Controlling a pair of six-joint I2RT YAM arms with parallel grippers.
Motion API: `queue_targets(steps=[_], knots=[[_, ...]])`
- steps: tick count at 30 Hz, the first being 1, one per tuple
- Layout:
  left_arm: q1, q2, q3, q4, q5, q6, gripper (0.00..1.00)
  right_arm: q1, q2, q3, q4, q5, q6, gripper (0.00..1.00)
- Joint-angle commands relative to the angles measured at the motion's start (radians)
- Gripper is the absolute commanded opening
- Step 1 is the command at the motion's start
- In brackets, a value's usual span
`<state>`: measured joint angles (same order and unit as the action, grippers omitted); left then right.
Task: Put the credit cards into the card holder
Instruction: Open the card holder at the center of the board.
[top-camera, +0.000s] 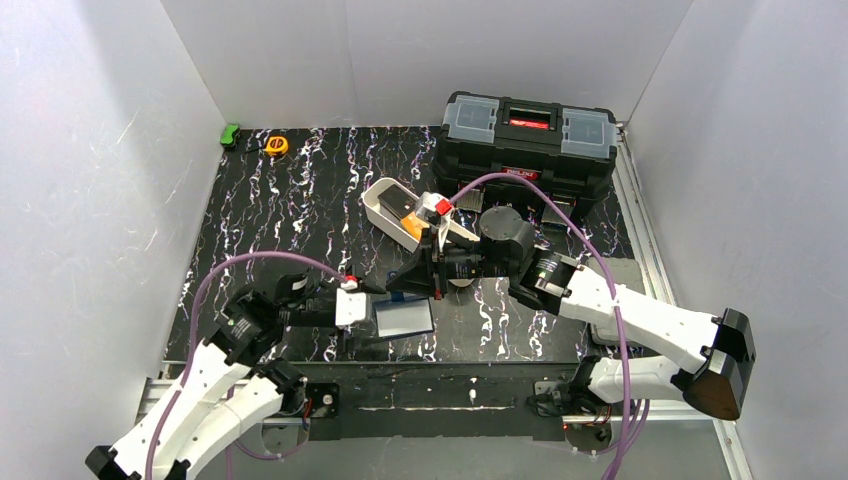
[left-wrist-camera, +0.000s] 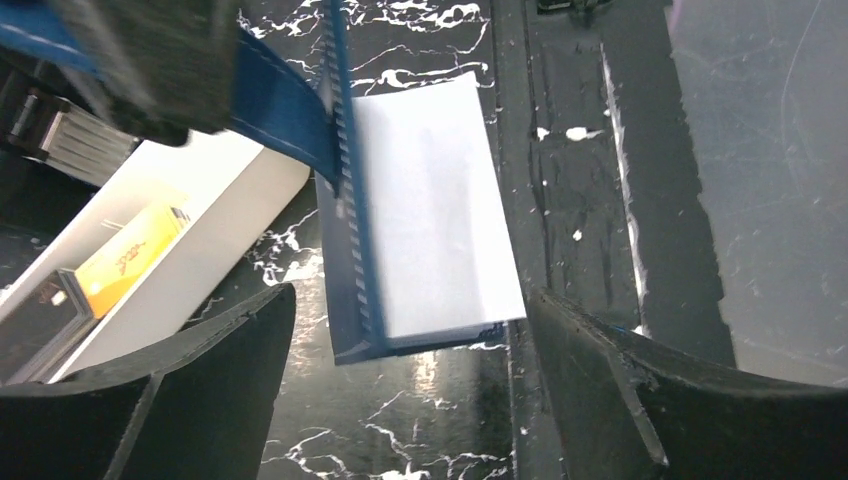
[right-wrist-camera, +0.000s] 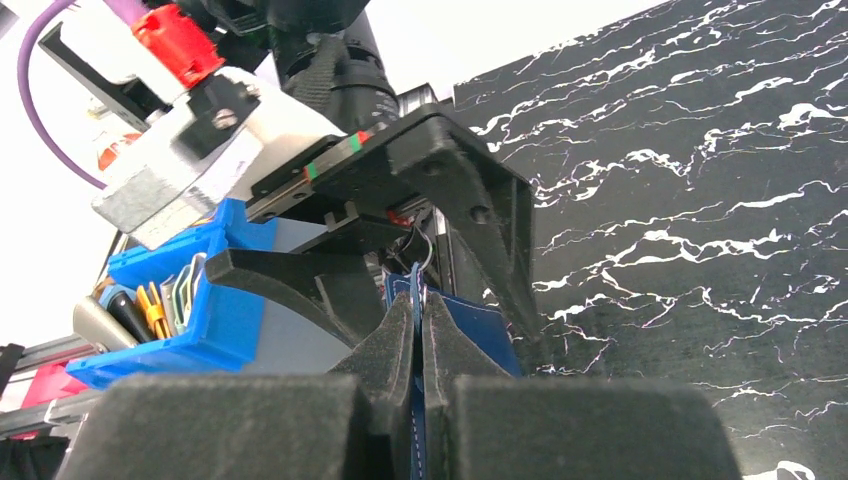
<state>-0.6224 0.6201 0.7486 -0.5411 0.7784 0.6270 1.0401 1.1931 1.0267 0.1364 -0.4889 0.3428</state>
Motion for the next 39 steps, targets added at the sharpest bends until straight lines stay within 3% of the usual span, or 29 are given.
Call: queue_targets(steps=[1, 4, 7, 10, 22, 29, 39], knots=[[-0.003, -0.072, -0.046, -0.071, -0.016, 0.143, 0.88, -0.011, -0.01, 0.064, 0.032, 0.019, 0.006, 0.01], [-0.003, -0.146, -0.094, -0.026, -0.118, 0.181, 0.85, -0.02, -0.013, 0.06, 0.032, 0.029, 0.022, 0.01], [-0.003, -0.24, -0.172, 0.09, -0.286, 0.118, 0.83, -0.031, -0.006, 0.061, 0.03, 0.019, 0.044, 0.01], [-0.003, -0.303, -0.201, 0.095, -0.332, 0.139, 0.83, -0.038, 0.007, 0.064, 0.025, 0.007, 0.066, 0.01], [-0.003, -0.212, -0.175, 0.19, -0.175, 0.007, 0.86, -0.043, 0.055, 0.1, 0.052, -0.029, 0.1, 0.01], [-0.003, -0.191, -0.174, 0.219, -0.177, -0.018, 0.86, -0.046, 0.063, 0.105, 0.078, -0.053, 0.12, 0.01], [-0.003, -0.143, -0.068, 0.125, -0.056, -0.096, 0.84, -0.048, 0.068, 0.104, 0.077, -0.076, 0.122, 0.01]])
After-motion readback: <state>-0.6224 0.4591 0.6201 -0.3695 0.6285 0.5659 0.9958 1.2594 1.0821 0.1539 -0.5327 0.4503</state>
